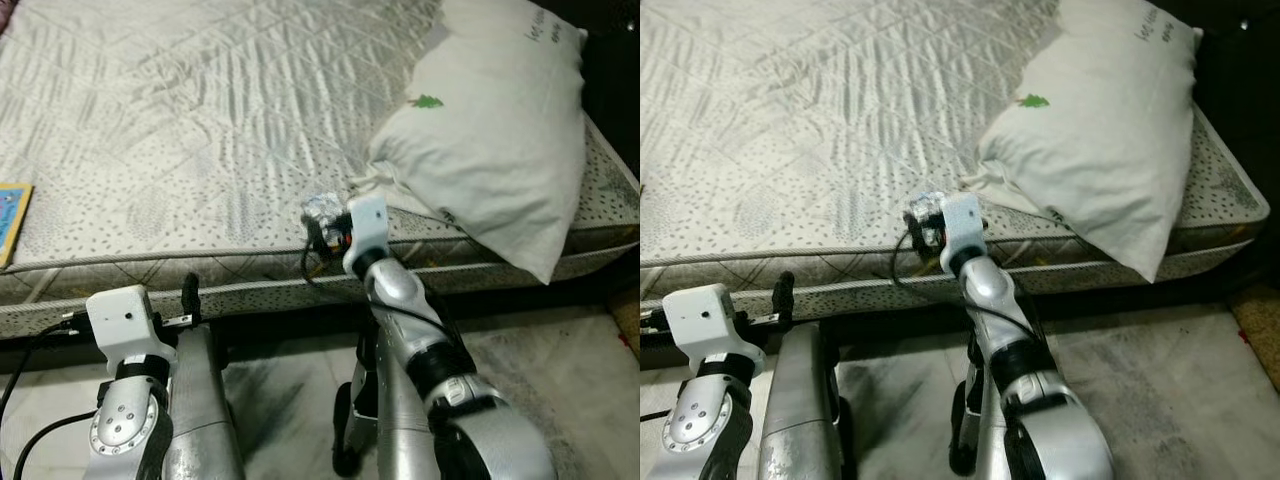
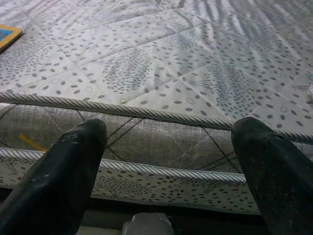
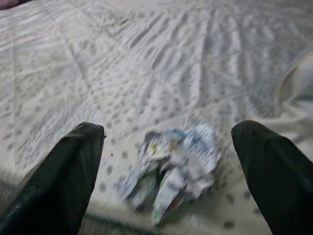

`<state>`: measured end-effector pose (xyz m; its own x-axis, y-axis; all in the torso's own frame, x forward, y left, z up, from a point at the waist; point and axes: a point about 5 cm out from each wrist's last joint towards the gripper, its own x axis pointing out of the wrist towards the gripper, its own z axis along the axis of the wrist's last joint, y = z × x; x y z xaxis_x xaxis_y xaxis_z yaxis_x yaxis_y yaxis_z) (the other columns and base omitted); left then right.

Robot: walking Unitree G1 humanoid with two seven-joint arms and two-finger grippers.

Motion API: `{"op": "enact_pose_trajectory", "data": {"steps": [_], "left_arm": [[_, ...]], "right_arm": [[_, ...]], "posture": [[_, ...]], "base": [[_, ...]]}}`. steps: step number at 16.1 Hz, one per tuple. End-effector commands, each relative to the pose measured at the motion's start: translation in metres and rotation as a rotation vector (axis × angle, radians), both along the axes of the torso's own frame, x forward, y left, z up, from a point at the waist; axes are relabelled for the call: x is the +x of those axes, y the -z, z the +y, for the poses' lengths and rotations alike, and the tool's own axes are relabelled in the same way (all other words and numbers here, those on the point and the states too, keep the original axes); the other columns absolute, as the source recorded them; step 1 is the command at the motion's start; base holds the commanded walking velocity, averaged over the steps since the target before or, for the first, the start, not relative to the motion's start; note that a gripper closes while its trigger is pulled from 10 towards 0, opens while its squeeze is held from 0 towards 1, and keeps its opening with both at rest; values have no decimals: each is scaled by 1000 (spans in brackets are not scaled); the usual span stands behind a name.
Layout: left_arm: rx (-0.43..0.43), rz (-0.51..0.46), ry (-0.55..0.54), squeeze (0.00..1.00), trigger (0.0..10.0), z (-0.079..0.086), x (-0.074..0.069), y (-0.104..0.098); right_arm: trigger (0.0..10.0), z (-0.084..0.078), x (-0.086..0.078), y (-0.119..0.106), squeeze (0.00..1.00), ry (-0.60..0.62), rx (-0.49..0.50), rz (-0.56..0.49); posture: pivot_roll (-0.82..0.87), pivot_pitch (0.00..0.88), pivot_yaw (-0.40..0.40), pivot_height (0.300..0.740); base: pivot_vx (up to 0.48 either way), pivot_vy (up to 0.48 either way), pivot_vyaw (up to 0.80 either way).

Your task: Clean up the room

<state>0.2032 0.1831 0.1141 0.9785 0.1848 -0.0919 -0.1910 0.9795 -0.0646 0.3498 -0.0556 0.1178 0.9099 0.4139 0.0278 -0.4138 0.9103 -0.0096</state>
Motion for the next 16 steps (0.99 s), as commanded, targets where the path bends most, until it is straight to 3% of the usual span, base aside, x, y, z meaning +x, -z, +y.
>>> {"op": "enact_pose_trajectory", "data": {"steps": [1, 8, 11, 15, 16], "left_arm": [[3, -8, -5, 0, 10000, -1, -2, -4], [20, 16, -69, 0, 10000, 3, -32, -10], [18, 22, -70, 0, 10000, 2, -34, -10], [11, 23, -63, 0, 10000, -2, -30, -11], [9, 23, -64, 0, 10000, -2, -30, -11]], "right_arm": [[10000, 4, 1, 3, 0, 13, 9, 15], [10000, 36, 10, -12, 0, 12, 20, 18], [10000, 43, 11, -10, 0, 26, -23, 39], [10000, 50, 1, 18, 0, 58, -168, 182], [9255, 51, -2, 23, 0, 65, -170, 211]], "posture": [[243, 245, -98, 504], [326, 286, -124, 504], [324, 285, -126, 504], [324, 283, -140, 504], [325, 280, -142, 504]], "base": [[0, 0, 0], [0, 0, 0], [0, 0, 0], [0, 0, 0], [0, 0, 0]]}}
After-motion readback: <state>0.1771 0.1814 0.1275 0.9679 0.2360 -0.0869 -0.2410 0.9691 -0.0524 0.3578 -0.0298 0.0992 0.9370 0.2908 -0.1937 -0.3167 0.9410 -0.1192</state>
